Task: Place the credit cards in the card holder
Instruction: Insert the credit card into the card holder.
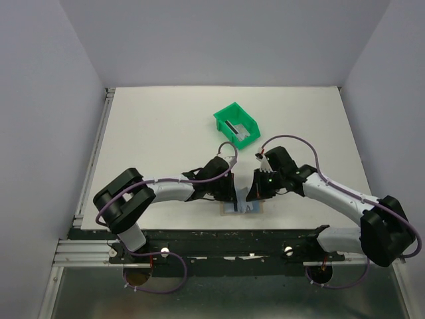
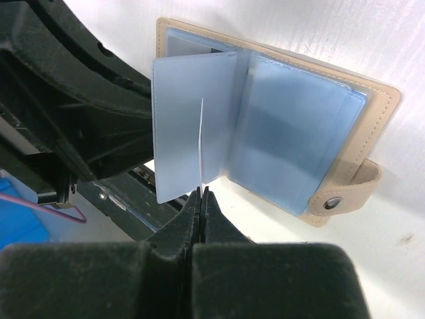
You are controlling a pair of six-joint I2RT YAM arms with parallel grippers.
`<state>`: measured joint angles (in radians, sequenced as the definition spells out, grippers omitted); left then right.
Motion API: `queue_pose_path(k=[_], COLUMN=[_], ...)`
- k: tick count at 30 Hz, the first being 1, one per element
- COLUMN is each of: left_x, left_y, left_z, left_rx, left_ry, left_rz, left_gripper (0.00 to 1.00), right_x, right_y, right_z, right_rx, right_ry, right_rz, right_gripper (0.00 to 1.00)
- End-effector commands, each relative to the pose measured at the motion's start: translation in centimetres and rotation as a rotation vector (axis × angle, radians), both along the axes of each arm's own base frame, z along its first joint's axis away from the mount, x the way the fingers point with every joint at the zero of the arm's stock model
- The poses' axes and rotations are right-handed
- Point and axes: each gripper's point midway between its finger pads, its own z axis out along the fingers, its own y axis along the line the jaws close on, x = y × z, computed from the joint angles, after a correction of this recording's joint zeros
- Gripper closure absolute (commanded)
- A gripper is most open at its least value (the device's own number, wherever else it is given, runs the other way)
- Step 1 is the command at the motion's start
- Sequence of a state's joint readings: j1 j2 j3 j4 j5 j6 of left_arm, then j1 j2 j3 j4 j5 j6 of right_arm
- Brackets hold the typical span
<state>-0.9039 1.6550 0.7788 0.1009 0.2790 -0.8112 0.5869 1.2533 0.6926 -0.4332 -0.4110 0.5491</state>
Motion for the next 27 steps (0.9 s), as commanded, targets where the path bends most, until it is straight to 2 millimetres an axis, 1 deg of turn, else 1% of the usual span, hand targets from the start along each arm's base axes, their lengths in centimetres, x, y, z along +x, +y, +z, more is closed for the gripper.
queue_pose_path(k=[1,5,8,11,14,17,21,24,25,27], left_x=[-0.3,-0.6,-0.9,-1.1,-1.4,-1.1,0.0,0.8,1.1,1.5], left_y=[1.2,1.8,2.6,3.6,5.3,6.8,7.9,7.5,7.0,6.0], left_z=[0.3,0.5,0.2,0.2,0.0,0.8,2.5,4.3,4.9,5.3], left_rx=[0.031,0.037,0.058,0.074,0.121,0.154,0.159,0.125,0.103,0.084], left_ry=[-0.022,-0.027,-0.023,-0.030,-0.034,-0.069,-0.138,-0.189,-0.208,-0.224], left_rz=[0.014,0.021,0.035,0.058,0.094,0.148,0.207,0.215,0.207,0.178], left_gripper=[0.95,0.95,0.95,0.96,0.98,1.00,1.00,1.00,1.00,1.00], right_x=[-0.2,-0.1,-0.1,0.0,0.1,0.1,0.2,0.3,0.4,0.5], right_y=[0.5,0.6,0.6,0.7,0.7,0.8,0.7,0.6,0.6,0.6], right_z=[-0.3,-0.6,-1.0,-1.3,-1.7,-2.1,-2.5,-2.6,-2.6,-2.5], right_rx=[0.025,0.021,0.013,0.009,0.004,0.000,-0.009,-0.011,-0.009,-0.005], right_ry=[0.028,0.041,0.052,0.061,0.071,0.080,0.075,0.063,0.058,0.049], right_rz=[0.014,0.015,0.014,0.015,0.011,0.015,0.012,0.002,0.001,-0.008], right_gripper=[1.00,0.99,1.00,0.99,1.00,0.99,0.99,0.99,1.00,1.00])
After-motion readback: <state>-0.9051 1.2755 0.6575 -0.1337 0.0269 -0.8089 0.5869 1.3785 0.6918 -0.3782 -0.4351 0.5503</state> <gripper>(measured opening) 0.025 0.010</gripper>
